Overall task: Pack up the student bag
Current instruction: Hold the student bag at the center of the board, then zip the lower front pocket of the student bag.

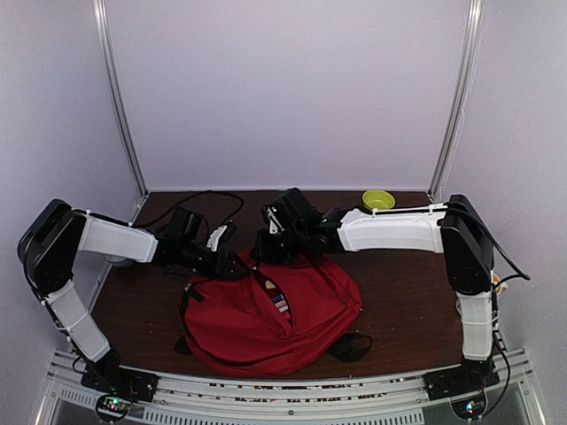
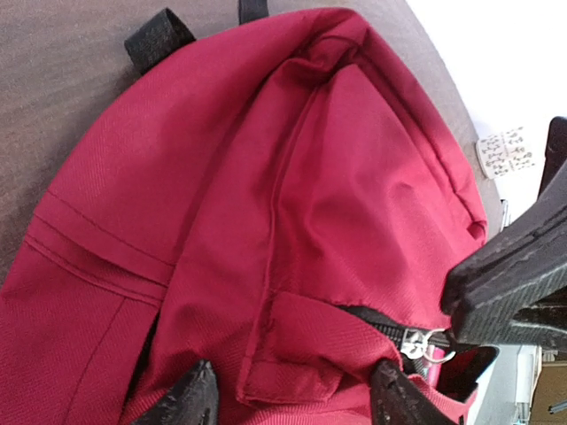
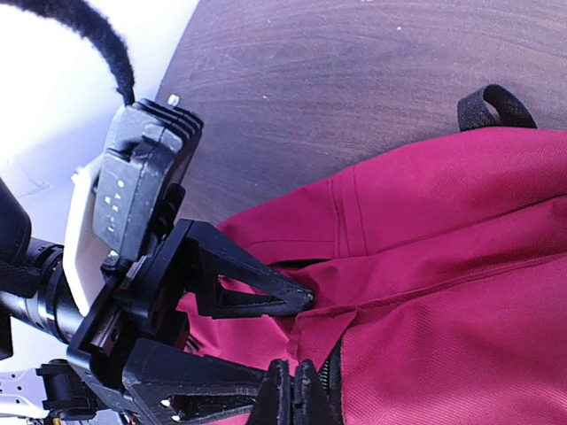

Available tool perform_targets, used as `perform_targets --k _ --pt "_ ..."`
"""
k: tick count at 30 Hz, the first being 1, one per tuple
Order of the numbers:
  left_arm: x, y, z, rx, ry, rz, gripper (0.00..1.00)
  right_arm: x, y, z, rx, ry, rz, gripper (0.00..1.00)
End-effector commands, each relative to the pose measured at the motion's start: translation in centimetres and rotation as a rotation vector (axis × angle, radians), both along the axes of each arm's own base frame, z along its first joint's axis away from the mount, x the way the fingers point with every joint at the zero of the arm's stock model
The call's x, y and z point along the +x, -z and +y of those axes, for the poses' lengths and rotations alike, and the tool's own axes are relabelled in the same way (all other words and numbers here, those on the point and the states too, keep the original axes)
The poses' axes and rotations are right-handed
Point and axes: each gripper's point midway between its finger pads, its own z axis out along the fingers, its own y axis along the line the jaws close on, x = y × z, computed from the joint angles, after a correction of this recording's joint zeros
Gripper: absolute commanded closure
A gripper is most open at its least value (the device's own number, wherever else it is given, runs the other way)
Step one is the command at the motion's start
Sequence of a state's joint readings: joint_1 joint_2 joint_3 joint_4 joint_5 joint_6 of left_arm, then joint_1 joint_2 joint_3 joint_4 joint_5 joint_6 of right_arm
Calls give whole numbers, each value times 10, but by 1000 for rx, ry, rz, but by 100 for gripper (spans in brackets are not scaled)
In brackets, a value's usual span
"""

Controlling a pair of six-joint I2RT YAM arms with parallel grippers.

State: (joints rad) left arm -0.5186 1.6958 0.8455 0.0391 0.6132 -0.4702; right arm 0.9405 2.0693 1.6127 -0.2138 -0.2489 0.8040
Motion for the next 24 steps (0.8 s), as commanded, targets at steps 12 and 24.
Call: perform_targets --k 12,24 --pt "18 18 -19 -62 37 -35 99 2 17 -2 17 9 41 100" --pt "29 18 3 26 -160 30 100 -54 34 -23 8 -44 111 100"
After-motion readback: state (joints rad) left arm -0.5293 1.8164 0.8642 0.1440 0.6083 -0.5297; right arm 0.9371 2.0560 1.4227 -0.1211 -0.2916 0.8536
